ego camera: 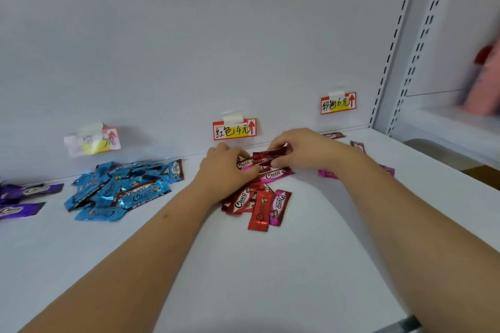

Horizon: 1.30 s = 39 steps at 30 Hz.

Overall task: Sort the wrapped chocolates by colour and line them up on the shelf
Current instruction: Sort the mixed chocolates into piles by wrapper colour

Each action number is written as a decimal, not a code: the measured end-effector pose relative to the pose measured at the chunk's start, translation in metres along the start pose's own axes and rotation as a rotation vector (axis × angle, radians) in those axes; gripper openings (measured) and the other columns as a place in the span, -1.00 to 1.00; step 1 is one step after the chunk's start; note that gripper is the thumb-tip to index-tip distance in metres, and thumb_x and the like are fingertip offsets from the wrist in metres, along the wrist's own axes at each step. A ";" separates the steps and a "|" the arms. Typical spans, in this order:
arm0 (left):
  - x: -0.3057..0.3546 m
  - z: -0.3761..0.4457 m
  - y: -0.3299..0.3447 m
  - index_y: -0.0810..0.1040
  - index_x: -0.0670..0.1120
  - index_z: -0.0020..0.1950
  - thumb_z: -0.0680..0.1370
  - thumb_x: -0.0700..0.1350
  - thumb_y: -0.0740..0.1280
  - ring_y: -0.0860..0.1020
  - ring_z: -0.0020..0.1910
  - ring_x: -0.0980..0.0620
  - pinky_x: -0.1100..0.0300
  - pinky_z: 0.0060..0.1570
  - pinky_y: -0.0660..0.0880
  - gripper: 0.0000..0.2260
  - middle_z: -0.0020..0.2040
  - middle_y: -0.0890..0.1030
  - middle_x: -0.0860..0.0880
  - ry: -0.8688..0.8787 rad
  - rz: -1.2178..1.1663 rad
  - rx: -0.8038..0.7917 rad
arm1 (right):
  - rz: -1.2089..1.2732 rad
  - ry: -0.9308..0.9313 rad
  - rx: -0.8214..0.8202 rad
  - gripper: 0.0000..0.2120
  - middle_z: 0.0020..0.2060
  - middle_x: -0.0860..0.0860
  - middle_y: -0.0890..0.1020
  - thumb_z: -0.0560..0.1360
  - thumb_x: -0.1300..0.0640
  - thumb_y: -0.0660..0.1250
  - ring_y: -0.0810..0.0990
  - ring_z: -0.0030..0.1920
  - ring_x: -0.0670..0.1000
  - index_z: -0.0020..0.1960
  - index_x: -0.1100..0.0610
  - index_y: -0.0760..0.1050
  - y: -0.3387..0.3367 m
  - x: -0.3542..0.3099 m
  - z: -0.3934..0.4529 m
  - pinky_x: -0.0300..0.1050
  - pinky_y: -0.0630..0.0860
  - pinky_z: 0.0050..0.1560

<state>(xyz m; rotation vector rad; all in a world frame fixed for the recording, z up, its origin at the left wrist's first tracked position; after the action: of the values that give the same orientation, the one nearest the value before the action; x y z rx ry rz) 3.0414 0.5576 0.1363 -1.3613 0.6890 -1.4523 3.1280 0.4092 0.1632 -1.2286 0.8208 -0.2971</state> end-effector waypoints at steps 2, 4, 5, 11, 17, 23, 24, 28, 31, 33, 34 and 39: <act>-0.006 -0.002 -0.002 0.58 0.06 0.17 0.50 0.18 0.38 0.52 0.02 0.09 0.13 0.04 0.51 -0.69 0.06 0.54 0.03 0.014 -0.127 -0.050 | -0.051 0.009 0.024 -0.80 -0.03 -0.05 0.59 0.52 0.04 0.41 0.51 -0.04 -0.06 0.13 0.05 0.63 -0.004 0.001 0.000 -0.22 0.36 -0.17; -0.009 -0.005 -0.005 0.57 0.09 0.08 0.51 0.12 0.40 0.54 -0.09 0.19 0.36 -0.21 0.45 -0.80 -0.02 0.57 0.11 0.027 -0.244 -0.093 | -0.062 0.018 0.040 -0.82 -0.06 0.00 0.63 0.55 0.03 0.37 0.54 -0.07 0.01 0.07 0.10 0.63 -0.007 0.002 0.001 -0.21 0.37 -0.21; -0.009 -0.005 -0.005 0.57 0.08 0.06 0.52 0.09 0.40 0.56 -0.13 0.19 0.42 -0.29 0.42 -0.83 -0.04 0.59 0.12 0.028 -0.287 -0.102 | -0.035 0.023 0.053 -0.82 -0.10 0.01 0.65 0.57 0.04 0.34 0.57 -0.10 0.02 0.04 0.13 0.62 -0.007 0.002 0.002 -0.18 0.38 -0.21; -0.012 -0.004 -0.011 0.57 0.09 0.03 0.53 0.01 0.42 0.58 -0.05 0.21 0.43 -0.17 0.40 -0.90 -0.06 0.65 0.12 0.030 -0.389 0.013 | 0.223 0.100 0.105 -0.86 -0.16 -0.01 0.70 0.65 0.18 0.17 0.64 -0.16 -0.01 0.04 0.12 0.50 -0.007 0.011 0.003 -0.18 0.45 -0.22; -0.011 -0.008 -0.018 0.60 0.10 0.23 0.60 0.02 0.32 0.54 -0.01 0.32 0.51 -0.15 0.36 -0.78 0.08 0.62 0.18 0.044 -0.411 0.058 | 0.088 0.080 0.061 -0.72 0.06 -0.03 0.62 0.58 0.27 0.24 0.55 -0.04 -0.07 0.20 0.03 0.57 -0.009 0.010 0.001 -0.27 0.38 -0.18; -0.016 -0.007 -0.022 0.53 0.08 0.34 0.59 -0.10 0.36 0.51 -0.08 0.24 0.50 -0.19 0.35 -0.68 0.09 0.57 0.11 -0.035 -0.399 0.116 | 0.099 0.116 -0.023 -0.62 0.04 -0.13 0.60 0.51 -0.27 0.28 0.53 0.07 -0.10 0.15 -0.05 0.61 -0.003 0.004 -0.003 -0.13 0.46 0.07; -0.017 -0.007 -0.021 0.54 0.06 0.34 0.58 -0.11 0.37 0.53 -0.06 0.19 0.48 -0.19 0.38 -0.68 0.08 0.58 0.10 -0.055 -0.421 0.113 | 0.081 0.112 -0.016 -0.62 0.06 -0.12 0.60 0.52 -0.27 0.27 0.53 0.07 -0.09 0.16 -0.05 0.61 -0.002 0.004 -0.002 -0.10 0.48 0.11; -0.016 -0.007 -0.022 0.61 0.08 0.13 0.53 -0.03 0.43 0.56 -0.08 0.12 0.36 -0.19 0.44 -0.82 -0.05 0.59 0.10 -0.098 -0.471 0.104 | 0.051 0.107 -0.020 -0.75 0.02 -0.11 0.59 0.52 -0.02 0.40 0.55 0.00 -0.10 0.19 -0.03 0.58 0.004 0.004 0.001 -0.19 0.48 -0.02; -0.013 -0.009 -0.023 0.64 0.11 -0.05 0.49 0.07 0.45 0.55 -0.11 0.16 0.37 -0.21 0.43 -0.91 -0.09 0.58 0.15 -0.079 -0.478 0.090 | 0.053 0.098 -0.041 -0.77 -0.06 -0.15 0.56 0.50 0.05 0.42 0.53 -0.08 -0.14 0.15 -0.04 0.57 0.003 0.002 0.000 -0.24 0.44 -0.14; -0.007 -0.011 -0.022 0.66 0.11 -0.04 0.53 0.12 0.36 0.55 -0.22 0.22 0.46 -0.31 0.38 -0.86 -0.18 0.58 0.18 -0.042 -0.478 0.054 | 0.023 0.101 -0.068 -0.78 -0.09 -0.16 0.55 0.48 0.04 0.42 0.54 -0.07 -0.12 0.12 -0.05 0.56 0.001 0.000 -0.002 -0.21 0.46 -0.12; -0.004 -0.012 -0.022 0.68 0.11 -0.03 0.57 0.14 0.30 0.54 -0.29 0.24 0.46 -0.33 0.37 -0.80 -0.24 0.58 0.18 -0.025 -0.471 0.028 | 0.010 0.104 -0.087 -0.79 -0.11 -0.16 0.56 0.46 0.02 0.43 0.56 -0.06 -0.10 0.09 -0.06 0.56 0.000 -0.001 -0.004 -0.20 0.47 -0.13; 0.007 -0.018 -0.019 0.69 0.17 -0.21 0.61 0.19 0.18 0.50 -0.42 0.12 0.30 -0.16 0.39 -0.65 -0.36 0.61 0.04 0.063 -0.514 -0.118 | 0.015 0.108 -0.127 -0.87 -0.13 -0.15 0.63 0.48 -0.05 0.37 0.58 -0.11 -0.11 -0.02 -0.05 0.60 -0.008 -0.009 -0.013 -0.19 0.46 -0.18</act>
<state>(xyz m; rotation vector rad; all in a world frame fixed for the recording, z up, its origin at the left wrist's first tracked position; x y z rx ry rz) 3.0205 0.5536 0.1522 -1.6704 0.4876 -1.8862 3.1145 0.4031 0.1727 -1.3329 0.9533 -0.3043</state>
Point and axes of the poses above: each hand's wrist, its own z-axis towards the middle knuckle, its own y-axis out of the palm, x = y × z, the point moved 5 cm from there along z, towards the middle knuckle
